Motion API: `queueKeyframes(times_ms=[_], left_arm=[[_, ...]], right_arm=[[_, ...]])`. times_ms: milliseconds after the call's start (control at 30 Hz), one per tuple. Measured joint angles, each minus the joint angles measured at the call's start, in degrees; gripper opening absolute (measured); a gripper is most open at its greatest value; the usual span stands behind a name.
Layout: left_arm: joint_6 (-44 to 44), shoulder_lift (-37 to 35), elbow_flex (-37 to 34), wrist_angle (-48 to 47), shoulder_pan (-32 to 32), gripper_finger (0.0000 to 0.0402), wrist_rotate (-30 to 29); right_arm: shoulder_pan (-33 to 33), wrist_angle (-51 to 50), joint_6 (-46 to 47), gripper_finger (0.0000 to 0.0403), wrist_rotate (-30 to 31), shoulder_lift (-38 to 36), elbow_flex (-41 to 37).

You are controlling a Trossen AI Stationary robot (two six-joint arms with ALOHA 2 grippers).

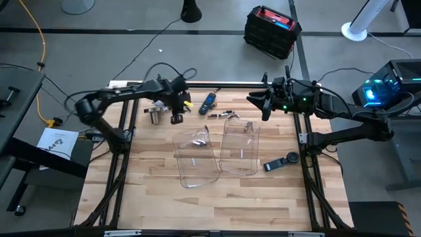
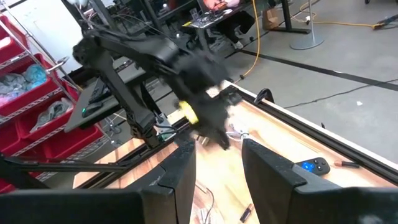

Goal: Sort batteries
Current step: Put the silver battery into the left transparent bin, then put the black battery into the right transparent bin

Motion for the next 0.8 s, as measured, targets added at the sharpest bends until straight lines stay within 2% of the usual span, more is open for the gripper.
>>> queueKeyframes(times_ms=[100, 267, 367, 500, 567, 800], left_arm=[[-3.46, -5.40, 0.16, 0.42, -2.38, 0.0005, 10.30], [-6.02, -10.36, 0.14, 0.61, -13.97, 0.0005, 12.81], [-7.32, -9.79, 0.11, 1.84, -21.78, 0.0005, 11.32], [-8.00, -7.40, 0.12, 5.61, -28.41, 0.0027, 3.37], [-9.64, -5.84, 0.12, 7.58, -29.39, 0.0052, 1.18], [-13.32, -4.95, 0.71, 6.76, -27.11, 0.0145, 0.72]], right_arm=[[0.00, -0.12, -0.02, 0.0126, -0.01, 0.00, 0.00], [0.00, -0.16, -0.11, 0.0126, -0.02, 0.00, 0.00], [0.00, -0.14, -0.10, 0.0126, -0.04, 0.00, 0.00], [0.01, -0.14, -0.10, 0.0126, -0.06, 0.00, 0.00], [0.00, -0.14, -0.10, 0.0126, -0.07, 0.00, 0.00], [0.00, -0.14, -0.01, 0.0126, -0.08, 0.00, 0.00]])
